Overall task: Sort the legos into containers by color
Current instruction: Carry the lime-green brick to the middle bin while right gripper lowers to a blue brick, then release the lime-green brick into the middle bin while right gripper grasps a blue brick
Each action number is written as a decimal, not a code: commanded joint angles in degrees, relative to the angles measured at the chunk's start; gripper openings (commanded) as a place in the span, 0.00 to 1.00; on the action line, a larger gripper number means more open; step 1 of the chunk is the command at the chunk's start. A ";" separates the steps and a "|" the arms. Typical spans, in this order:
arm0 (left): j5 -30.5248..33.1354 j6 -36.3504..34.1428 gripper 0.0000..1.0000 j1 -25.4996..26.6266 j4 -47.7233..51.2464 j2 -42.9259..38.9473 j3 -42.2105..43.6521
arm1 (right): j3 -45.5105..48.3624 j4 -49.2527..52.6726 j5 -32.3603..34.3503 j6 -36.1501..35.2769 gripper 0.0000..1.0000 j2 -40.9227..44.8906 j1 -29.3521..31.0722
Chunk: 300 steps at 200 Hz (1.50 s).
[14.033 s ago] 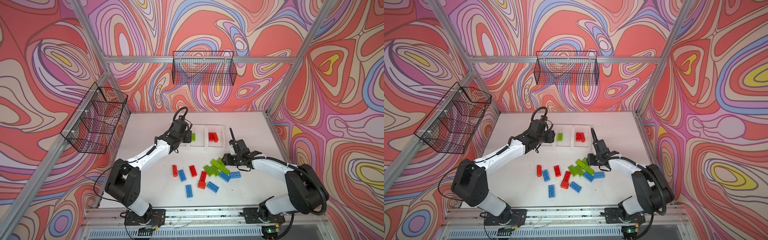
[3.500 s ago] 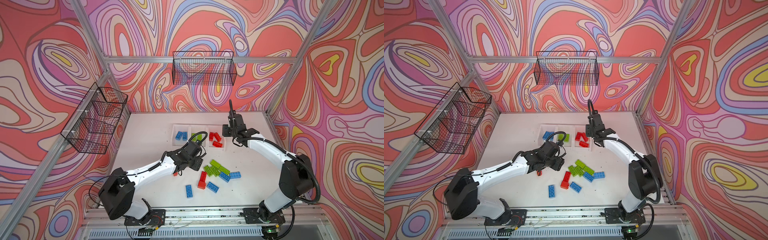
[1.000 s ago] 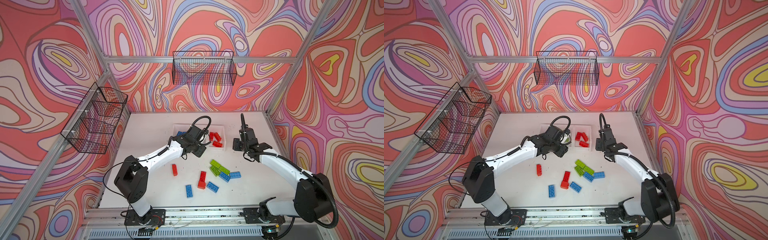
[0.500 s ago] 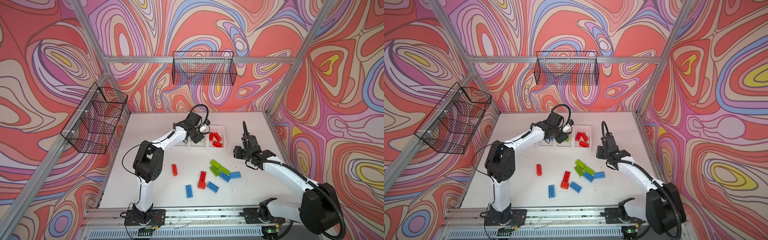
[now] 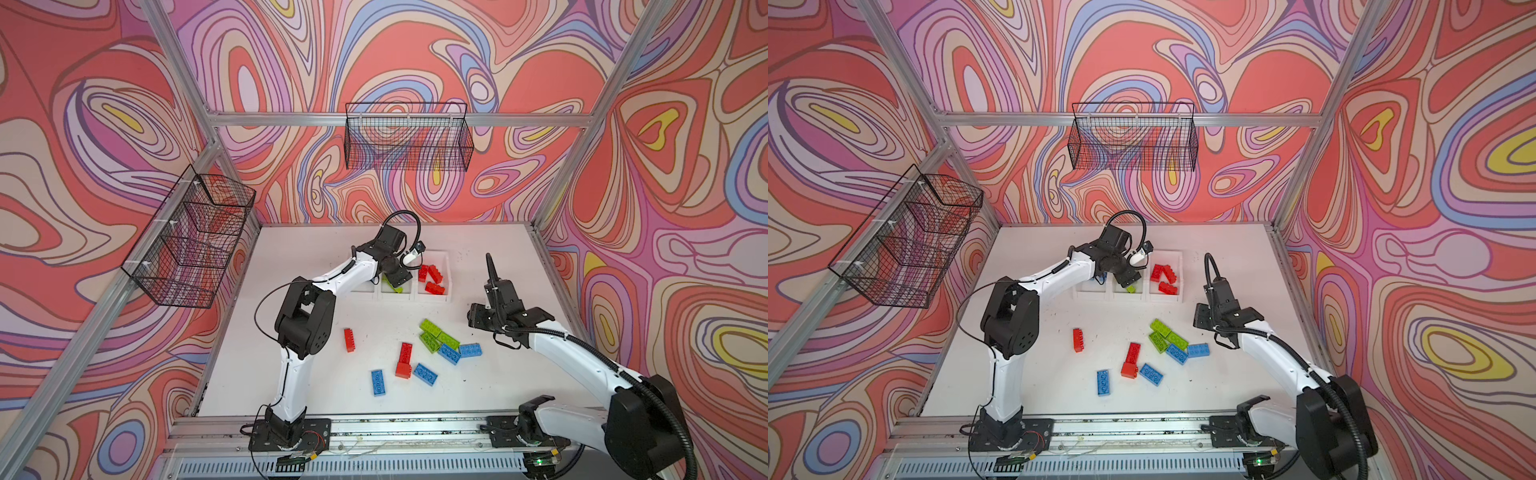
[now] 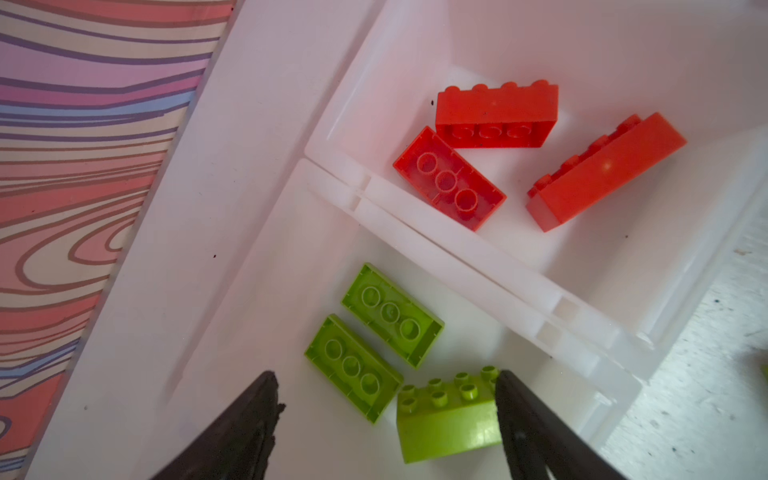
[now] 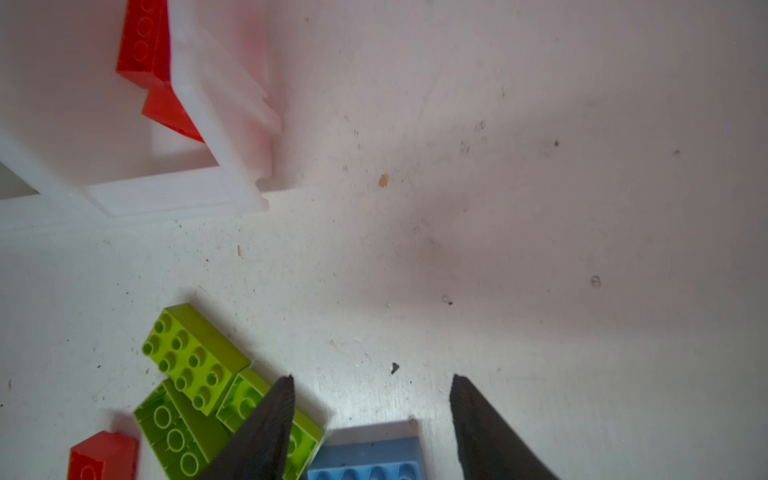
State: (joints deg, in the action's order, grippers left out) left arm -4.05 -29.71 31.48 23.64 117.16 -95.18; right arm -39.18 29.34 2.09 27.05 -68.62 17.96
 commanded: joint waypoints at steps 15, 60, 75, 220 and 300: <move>4.76 9.35 0.84 -0.98 -8.16 -12.56 8.34 | 2.70 4.66 -1.63 5.18 0.64 1.26 2.17; 5.64 23.41 0.82 -2.59 -17.41 -25.37 23.82 | 3.81 10.00 3.71 18.75 0.67 2.92 7.44; 5.34 26.86 0.82 -2.64 -19.03 -28.24 27.83 | 4.44 9.83 3.82 21.37 0.67 2.38 8.59; 4.93 30.95 0.80 -2.74 -17.92 -32.95 36.20 | 6.86 5.73 5.11 22.46 0.67 -3.98 12.71; 4.45 31.03 0.79 -2.74 -17.84 -33.17 36.19 | 2.45 10.28 13.86 23.25 0.59 -0.45 10.27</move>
State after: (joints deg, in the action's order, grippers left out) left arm 0.84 0.73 28.86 6.57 85.36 -58.89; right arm -34.35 37.28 11.29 49.82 -69.95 30.22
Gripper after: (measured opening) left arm 0.788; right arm 0.679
